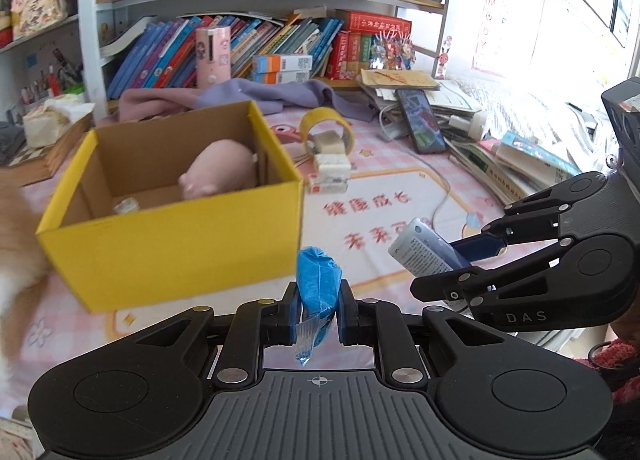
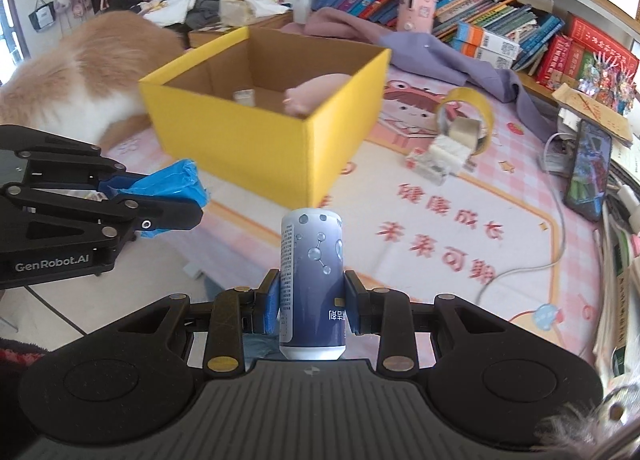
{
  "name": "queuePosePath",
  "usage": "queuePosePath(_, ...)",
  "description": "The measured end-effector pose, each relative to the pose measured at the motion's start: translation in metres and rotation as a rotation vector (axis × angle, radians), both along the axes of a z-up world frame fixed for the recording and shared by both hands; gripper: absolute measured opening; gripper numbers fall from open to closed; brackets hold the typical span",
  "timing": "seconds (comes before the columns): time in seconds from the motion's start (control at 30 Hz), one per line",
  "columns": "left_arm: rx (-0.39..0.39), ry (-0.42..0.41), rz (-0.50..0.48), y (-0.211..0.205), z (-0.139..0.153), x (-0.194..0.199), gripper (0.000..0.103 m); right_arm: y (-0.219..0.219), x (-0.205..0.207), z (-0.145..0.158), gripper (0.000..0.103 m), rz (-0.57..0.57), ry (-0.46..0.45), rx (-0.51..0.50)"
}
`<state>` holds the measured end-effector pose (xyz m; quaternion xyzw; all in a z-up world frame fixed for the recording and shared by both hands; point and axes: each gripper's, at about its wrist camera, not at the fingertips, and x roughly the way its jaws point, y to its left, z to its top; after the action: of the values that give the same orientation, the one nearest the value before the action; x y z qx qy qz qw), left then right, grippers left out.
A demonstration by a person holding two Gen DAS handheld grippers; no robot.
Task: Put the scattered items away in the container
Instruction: 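Carry the spray bottle with the right gripper while the left gripper carries the blue item toward the yellow box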
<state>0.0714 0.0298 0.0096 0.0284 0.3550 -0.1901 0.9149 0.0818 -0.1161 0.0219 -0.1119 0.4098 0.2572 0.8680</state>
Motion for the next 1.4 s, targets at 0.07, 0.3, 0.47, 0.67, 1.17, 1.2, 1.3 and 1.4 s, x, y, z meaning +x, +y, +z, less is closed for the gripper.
queuePosePath(0.07,0.002,-0.003,0.011,0.008,0.001,-0.009,0.016,0.009,-0.008,0.000,0.030,0.013,0.001,0.004)
queuePosePath(0.3,0.005,-0.010,0.070,0.035,0.003,-0.033,0.016,0.039,-0.028,0.003,0.030,0.078,-0.008,0.004)
queuePosePath(0.47,0.005,-0.010,0.109,0.049,0.003,-0.044,0.016,0.054,-0.037,0.003,0.030,0.125,-0.007,0.001)
queuePosePath(0.67,0.014,-0.005,0.142,0.058,0.003,-0.050,0.016,0.065,-0.043,0.003,0.030,0.161,-0.005,-0.006)
queuePosePath(1.17,0.016,0.006,0.166,0.068,0.003,-0.049,0.016,0.078,-0.046,0.004,0.030,0.203,0.003,-0.011)
queuePosePath(1.2,0.014,0.008,0.166,0.068,0.002,-0.048,0.016,0.079,-0.046,0.004,0.030,0.203,0.002,-0.013)
queuePosePath(1.3,0.011,0.005,0.162,0.068,0.004,-0.044,0.016,0.079,-0.042,0.006,0.030,0.206,-0.005,-0.013)
queuePosePath(1.4,0.007,-0.006,0.159,0.067,0.007,-0.037,0.016,0.078,-0.035,0.014,0.030,0.208,-0.022,0.001)
